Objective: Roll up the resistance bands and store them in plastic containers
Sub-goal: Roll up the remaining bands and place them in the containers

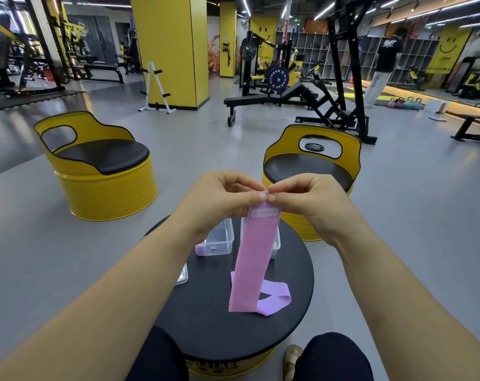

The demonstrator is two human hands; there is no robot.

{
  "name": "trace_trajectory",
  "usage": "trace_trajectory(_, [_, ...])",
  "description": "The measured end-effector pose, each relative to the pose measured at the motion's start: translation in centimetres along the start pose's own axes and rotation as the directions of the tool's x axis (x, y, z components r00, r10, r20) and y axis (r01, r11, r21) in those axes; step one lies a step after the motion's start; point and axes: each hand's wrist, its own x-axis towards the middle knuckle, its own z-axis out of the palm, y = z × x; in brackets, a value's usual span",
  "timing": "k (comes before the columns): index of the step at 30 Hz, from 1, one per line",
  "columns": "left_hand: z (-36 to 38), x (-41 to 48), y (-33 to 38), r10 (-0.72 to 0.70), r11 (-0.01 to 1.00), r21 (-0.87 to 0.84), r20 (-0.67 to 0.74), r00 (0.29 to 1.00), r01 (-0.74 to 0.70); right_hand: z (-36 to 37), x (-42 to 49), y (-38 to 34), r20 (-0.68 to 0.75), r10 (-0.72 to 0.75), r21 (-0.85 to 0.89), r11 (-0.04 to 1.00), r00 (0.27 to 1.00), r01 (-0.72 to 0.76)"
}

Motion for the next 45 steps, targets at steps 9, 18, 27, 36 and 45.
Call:
trace_trajectory(9, [0.2,-0.1,0.0,0.047,0.995,0.089,-0.058,0.997,-0.041,0.0,0.0,0.5,-0.001,-0.008,-0.009,1.0,1.0,0.008])
trace_trajectory(18, [0.8,0.0,-0.3,0.065,0.995,0.079,-0.11,0.992,-0.056,0.6,-0.6,1.0,-0.02,0.021,0.043,0.999,1.0,-0.02])
trace_trajectory(27, [1.0,0.1,-0.6,0.071,0.997,0.048,-0.087,0.994,-0.067,0.3,-0.6,1.0,-0.03,-0.013,0.062,0.998,0.999,0.015])
trace_trajectory(36, [1.1,-0.4,-0.7,0.012,1.0,0.022,-0.046,0.999,-0.011,0.0,-0.8,1.1,-0.032,-0.023,0.098,0.995,0.999,0.026])
trace_trajectory(45, [1.1,-0.4,-1.0,0.029,0.999,0.042,-0.062,0.998,-0.027,0.1,-0.8,1.3,-0.029,-0.006,0.1,0.995,1.0,0.009])
